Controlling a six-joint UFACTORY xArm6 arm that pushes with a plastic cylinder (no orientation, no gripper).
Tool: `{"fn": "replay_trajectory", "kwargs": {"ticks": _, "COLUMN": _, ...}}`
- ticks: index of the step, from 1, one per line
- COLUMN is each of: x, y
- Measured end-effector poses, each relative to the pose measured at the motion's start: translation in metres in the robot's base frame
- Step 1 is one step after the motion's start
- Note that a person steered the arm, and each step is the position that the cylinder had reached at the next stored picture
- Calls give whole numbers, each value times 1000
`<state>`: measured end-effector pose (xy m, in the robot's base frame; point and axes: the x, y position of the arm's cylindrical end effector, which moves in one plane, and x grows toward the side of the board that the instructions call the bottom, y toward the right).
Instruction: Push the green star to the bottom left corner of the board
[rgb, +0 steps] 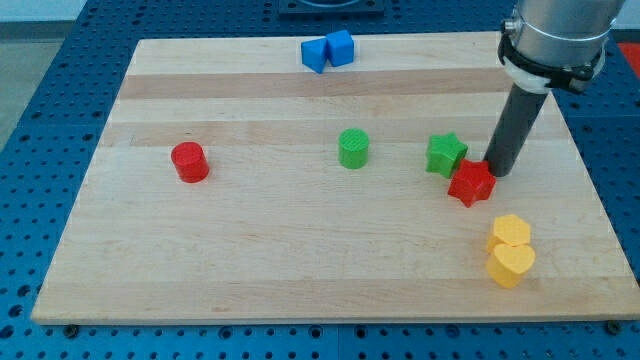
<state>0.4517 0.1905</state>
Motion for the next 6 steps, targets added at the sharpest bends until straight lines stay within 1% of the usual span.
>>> {"fn": "replay_trajectory", "kwargs": {"ticks": 1, "x": -12, "y": -1}}
{"fn": "replay_trajectory", "kwargs": {"ticks": 2, "x": -25, "y": -17}}
{"fn": "replay_trajectory", "kwargs": {"ticks": 3, "x": -25, "y": -18}}
{"fn": "replay_trajectory", "kwargs": {"ticks": 4, "x": -21, "y": -35}}
{"fn": "replay_trajectory", "kwargs": {"ticks": 6, "x": -14, "y": -97}}
